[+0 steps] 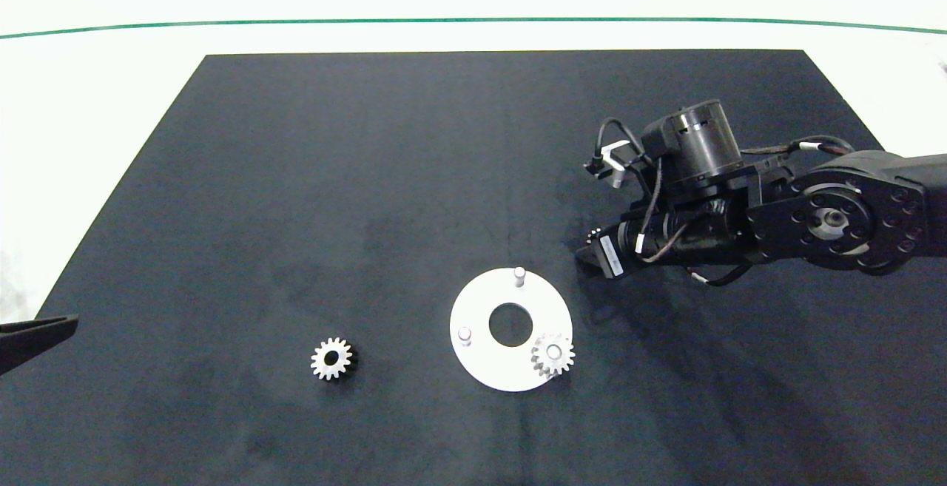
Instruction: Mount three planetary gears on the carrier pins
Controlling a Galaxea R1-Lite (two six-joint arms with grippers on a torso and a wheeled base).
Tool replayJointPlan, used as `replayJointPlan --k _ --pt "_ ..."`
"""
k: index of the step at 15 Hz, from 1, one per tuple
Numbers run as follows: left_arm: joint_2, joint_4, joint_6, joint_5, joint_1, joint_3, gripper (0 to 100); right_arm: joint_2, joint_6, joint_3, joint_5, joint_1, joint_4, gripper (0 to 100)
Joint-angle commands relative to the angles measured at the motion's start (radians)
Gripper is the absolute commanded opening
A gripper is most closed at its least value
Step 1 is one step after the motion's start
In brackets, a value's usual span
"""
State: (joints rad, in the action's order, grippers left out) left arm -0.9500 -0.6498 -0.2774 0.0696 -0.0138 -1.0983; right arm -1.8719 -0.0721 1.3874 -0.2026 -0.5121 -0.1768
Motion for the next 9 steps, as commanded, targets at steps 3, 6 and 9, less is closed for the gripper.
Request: replayJointPlan --k 3,6,9 --pt "0.002 -0.004 -0.002 -0.001 0.000 0.002 100 0.005 0.005 -0.016 0.009 0.000 0.014 51" --pt "0.002 -0.004 -0.002 0.001 0.000 0.002 100 0.005 0.009 -0.016 0.012 0.000 0.014 45" --pt "0.002 -0.004 -0.002 0.001 0.000 0.002 100 0.016 0.009 -0.022 0.009 -0.005 0.013 39"
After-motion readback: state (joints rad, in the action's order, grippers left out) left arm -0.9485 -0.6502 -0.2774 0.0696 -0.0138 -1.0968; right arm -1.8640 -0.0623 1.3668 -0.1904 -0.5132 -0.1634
